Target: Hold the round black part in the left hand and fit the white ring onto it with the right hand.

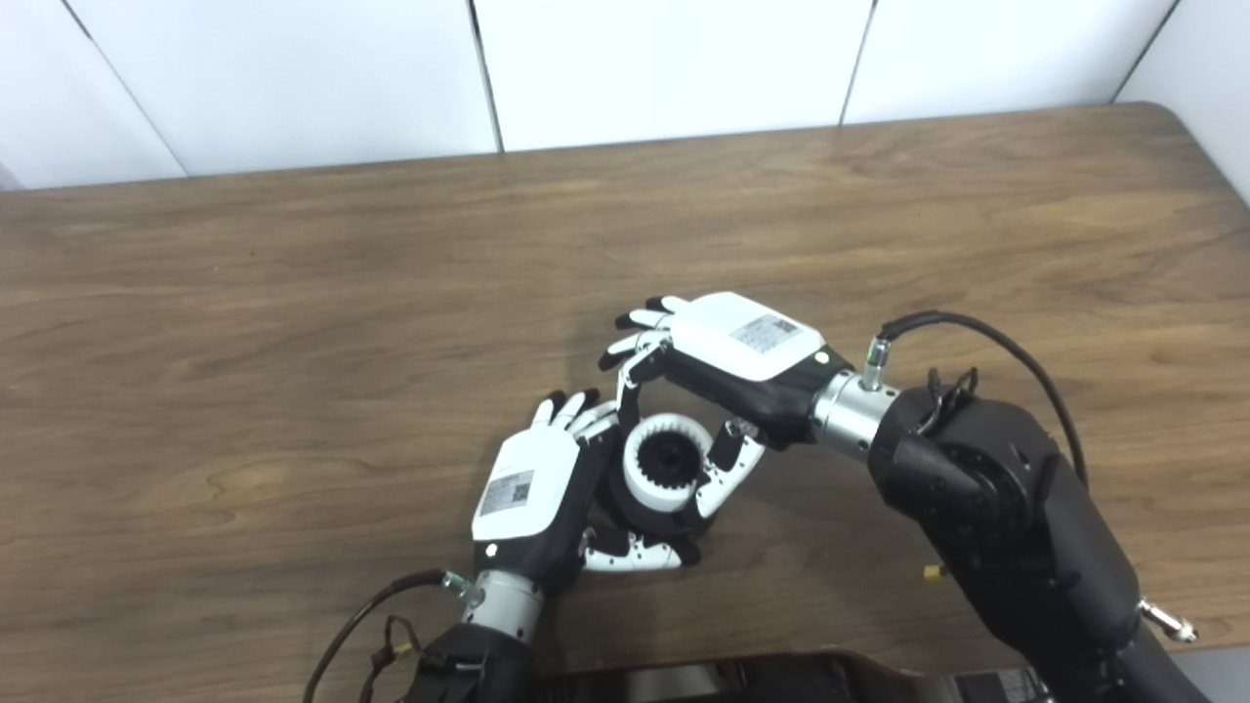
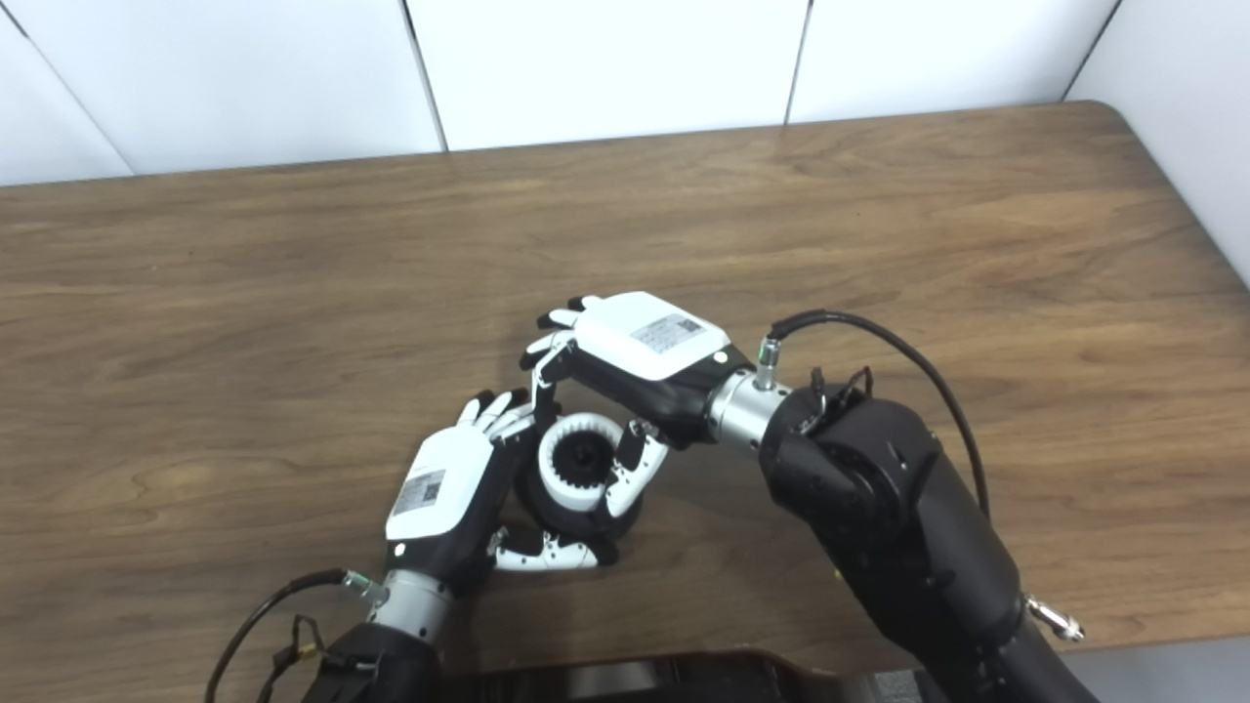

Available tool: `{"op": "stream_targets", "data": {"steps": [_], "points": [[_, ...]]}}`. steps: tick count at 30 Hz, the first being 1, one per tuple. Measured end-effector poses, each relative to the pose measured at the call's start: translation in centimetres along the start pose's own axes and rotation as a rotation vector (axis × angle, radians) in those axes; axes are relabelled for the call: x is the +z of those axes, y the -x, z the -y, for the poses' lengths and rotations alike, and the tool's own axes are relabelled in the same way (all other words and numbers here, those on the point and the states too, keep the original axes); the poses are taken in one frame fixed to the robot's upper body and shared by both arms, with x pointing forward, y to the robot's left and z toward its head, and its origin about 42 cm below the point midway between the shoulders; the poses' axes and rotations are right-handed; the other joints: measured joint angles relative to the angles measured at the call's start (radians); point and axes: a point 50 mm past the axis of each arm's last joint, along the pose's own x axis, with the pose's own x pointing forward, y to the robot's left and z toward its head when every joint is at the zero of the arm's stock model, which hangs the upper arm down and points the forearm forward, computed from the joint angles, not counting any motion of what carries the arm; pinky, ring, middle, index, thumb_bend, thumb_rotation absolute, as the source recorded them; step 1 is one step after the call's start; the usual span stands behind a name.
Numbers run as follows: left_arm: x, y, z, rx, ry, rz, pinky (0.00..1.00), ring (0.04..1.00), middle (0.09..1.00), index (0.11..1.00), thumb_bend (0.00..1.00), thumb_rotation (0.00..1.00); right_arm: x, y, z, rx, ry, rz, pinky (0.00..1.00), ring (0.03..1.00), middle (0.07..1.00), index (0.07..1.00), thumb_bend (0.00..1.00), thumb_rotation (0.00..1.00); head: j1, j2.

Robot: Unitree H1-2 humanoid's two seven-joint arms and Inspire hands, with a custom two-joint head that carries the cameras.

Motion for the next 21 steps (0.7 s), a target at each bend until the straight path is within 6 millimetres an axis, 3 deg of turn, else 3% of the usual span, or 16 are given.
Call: {"op": "stream_targets", "data": {"steps": [9,10,13,21], "points": [[0.0,0.0,0.0,0.000,-0.002,-0.001,1.00,0.948,0.851,0.484,0.52,0.07,-0.2,-0.1,-0.1,0.000,-0.002,0.000,1.00,0.951,0.847,0.492,0.52,0.15,-0.002,0.002],[0.0,0.0,0.0,0.000,-0.003,-0.001,1.00,0.949,0.852,0.485,0.52,0.07,-0.2,-0.1,-0.1,0.001,-0.001,-0.001,1.00,0.951,0.851,0.581,0.77,0.23,-0.002,0.002],[0.0,-0.1,0.0,-0.003,-0.004,-0.002,1.00,0.949,0.852,0.485,0.52,0.07,-0.4,-0.2,-0.2,0.007,0.015,-0.014,1.00,0.949,0.861,0.663,0.96,0.33,-0.005,0.002],[0.1,-0.1,0.0,-0.006,-0.006,0.001,1.00,0.945,0.849,0.484,0.52,0.07,-1.0,0.0,0.0,0.033,0.049,-0.059,1.00,0.980,0.890,0.710,1.00,0.39,-0.005,0.002]]}}
